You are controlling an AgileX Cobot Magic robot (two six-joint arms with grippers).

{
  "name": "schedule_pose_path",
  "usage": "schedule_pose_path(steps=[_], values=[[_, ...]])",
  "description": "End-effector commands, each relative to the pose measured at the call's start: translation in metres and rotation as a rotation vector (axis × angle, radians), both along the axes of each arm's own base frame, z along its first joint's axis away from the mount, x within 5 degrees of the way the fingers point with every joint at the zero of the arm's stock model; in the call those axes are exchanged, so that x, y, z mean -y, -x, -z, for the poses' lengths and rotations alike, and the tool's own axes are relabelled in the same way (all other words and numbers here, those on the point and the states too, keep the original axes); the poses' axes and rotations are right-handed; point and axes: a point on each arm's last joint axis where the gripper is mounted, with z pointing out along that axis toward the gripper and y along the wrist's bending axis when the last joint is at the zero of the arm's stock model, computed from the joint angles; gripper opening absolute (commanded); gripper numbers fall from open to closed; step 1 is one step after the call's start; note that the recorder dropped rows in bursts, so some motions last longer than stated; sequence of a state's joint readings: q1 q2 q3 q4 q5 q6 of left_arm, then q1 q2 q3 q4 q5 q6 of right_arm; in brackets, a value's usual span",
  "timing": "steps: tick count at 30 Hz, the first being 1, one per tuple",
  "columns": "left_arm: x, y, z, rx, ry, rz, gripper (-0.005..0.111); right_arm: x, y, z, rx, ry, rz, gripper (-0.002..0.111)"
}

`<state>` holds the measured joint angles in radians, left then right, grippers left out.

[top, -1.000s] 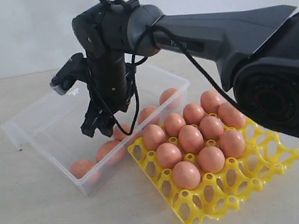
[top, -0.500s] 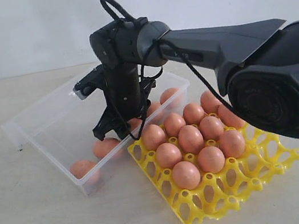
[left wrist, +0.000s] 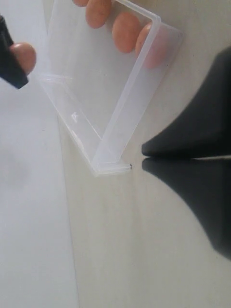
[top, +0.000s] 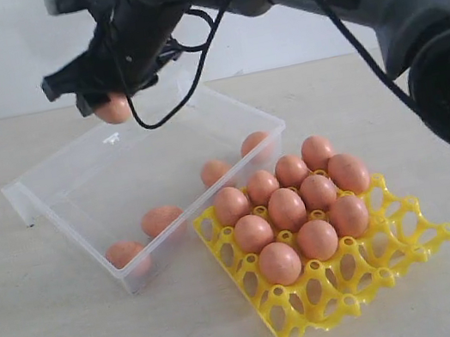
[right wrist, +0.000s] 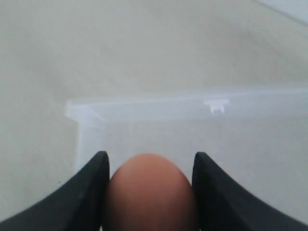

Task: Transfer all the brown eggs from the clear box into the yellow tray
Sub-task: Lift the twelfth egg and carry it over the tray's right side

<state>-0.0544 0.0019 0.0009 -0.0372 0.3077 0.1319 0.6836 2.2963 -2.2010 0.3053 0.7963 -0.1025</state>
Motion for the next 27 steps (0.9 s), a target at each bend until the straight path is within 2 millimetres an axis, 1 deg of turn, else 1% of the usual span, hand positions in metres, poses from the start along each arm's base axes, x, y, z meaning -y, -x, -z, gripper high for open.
schedule_pose_path(steps=[1,3,4,6,8,9,11,13,14,15,17,18,20,21,24,25,26,27], values=[[0.0,0.0,-0.001,0.007,-0.002,-0.003,-0.004,-0.029,0.057,-0.069,0.184,-0.145,-0.323,0.001],[0.0,0.0,-0.001,0.007,-0.002,-0.003,-0.004,-0.03,0.077,-0.079,0.179,-0.171,-0.381,0.001],[0.0,0.0,-0.001,0.007,-0.002,-0.003,-0.004,-0.026,0.079,-0.076,0.15,-0.178,-0.374,0.001],[0.0,0.0,-0.001,0.007,-0.002,-0.003,-0.004,-0.006,0.081,-0.061,0.118,-0.164,-0.333,0.001],[0.0,0.0,-0.001,0.007,-0.002,-0.003,-0.004,0.025,0.091,-0.048,0.13,-0.24,-0.25,0.001],[0.0,0.0,-0.001,0.007,-0.002,-0.003,-0.004,0.052,0.105,-0.037,0.167,-0.265,-0.183,0.001],[0.0,0.0,-0.001,0.007,-0.002,-0.003,-0.004,0.085,0.125,-0.023,0.228,-0.256,-0.078,0.001],[0.0,0.0,-0.001,0.007,-0.002,-0.003,-0.004,0.117,0.145,-0.011,0.293,-0.183,0.0,0.001],[0.0,0.0,-0.001,0.007,-0.002,-0.003,-0.004,0.134,0.156,-0.005,0.332,-0.119,0.024,0.001],[0.0,0.0,-0.001,0.007,-0.002,-0.003,-0.004,0.147,0.165,0.0,0.386,-0.034,0.012,0.001],[0.0,0.0,-0.001,0.007,-0.002,-0.003,-0.004,0.177,0.182,0.006,0.437,0.089,0.078,0.001],[0.0,0.0,-0.001,0.007,-0.002,-0.003,-0.004,0.188,0.188,0.009,0.447,0.131,0.113,0.001],[0.0,0.0,-0.001,0.007,-0.002,-0.003,-0.004,0.212,0.197,0.005,0.502,0.215,0.208,0.001],[0.0,0.0,-0.001,0.007,-0.002,-0.003,-0.004,0.222,0.199,0.001,0.545,0.267,0.264,0.001],[0.0,0.0,-0.001,0.007,-0.002,-0.003,-0.004,0.252,0.193,-0.013,0.697,0.446,0.509,0.001],[0.0,0.0,-0.001,0.007,-0.002,-0.003,-0.004,0.261,0.19,-0.019,0.759,0.477,0.629,0.001],[0.0,0.0,-0.001,0.007,-0.002,-0.003,-0.004,0.269,0.186,-0.024,0.816,0.462,0.752,0.001],[0.0,0.0,-0.001,0.007,-0.002,-0.003,-0.004,0.276,0.182,-0.028,0.847,0.391,0.871,0.001]])
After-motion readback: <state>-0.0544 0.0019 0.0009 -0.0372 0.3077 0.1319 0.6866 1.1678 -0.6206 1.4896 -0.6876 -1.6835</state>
